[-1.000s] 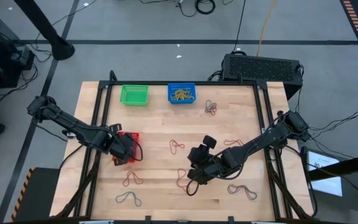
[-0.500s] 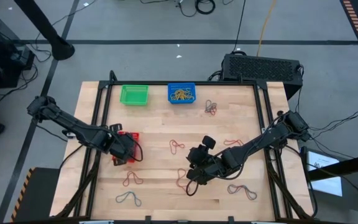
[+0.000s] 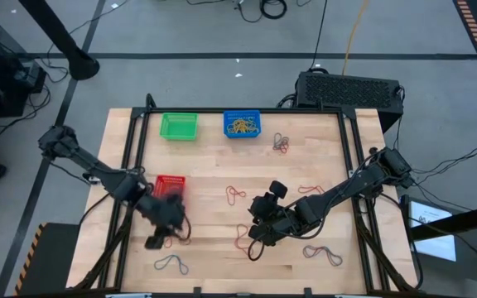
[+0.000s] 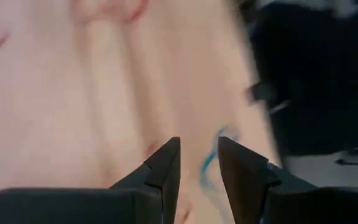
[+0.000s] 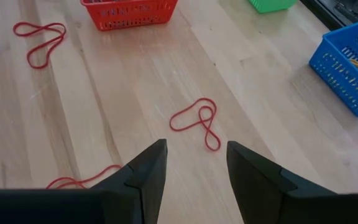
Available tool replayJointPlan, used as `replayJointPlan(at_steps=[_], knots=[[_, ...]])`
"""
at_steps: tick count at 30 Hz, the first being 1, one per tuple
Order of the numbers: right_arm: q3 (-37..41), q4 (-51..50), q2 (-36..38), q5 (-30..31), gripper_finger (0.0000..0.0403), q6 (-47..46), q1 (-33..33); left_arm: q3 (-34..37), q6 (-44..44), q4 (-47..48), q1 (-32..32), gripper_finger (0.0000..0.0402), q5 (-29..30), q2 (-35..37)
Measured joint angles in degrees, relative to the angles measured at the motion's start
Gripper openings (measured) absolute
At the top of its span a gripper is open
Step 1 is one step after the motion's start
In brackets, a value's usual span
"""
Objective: Sort rubber bands into baskets
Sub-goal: Put the blue rubber band into the red bin
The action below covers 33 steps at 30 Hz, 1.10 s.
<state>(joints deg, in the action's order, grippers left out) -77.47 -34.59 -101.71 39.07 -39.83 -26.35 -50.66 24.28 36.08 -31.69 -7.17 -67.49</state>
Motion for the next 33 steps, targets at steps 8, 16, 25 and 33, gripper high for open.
replayJointPlan(at_steps=[8, 16, 25, 33], knots=[[0.0, 0.06, -0.04, -0.2, 0.016, -1.49, -0.02, 1.34, -0.7, -9.08, -9.92, 0.0114, 1.42, -6.13], [0.0, 1.09, -1.22, -0.4, 0.016, -1.69, 0.0, 1.36, -1.09, -11.94, -13.32, 0.0114, 1.82, -18.83], [0.02, 1.46, -1.79, -0.33, 0.016, -1.51, 0.11, 1.38, -1.14, -12.13, -13.76, 0.0114, 1.81, -27.64], [0.02, 1.42, -1.79, -0.35, 0.016, -1.45, 0.11, 1.19, -1.25, -11.94, -13.95, 0.0112, 1.56, -29.15]])
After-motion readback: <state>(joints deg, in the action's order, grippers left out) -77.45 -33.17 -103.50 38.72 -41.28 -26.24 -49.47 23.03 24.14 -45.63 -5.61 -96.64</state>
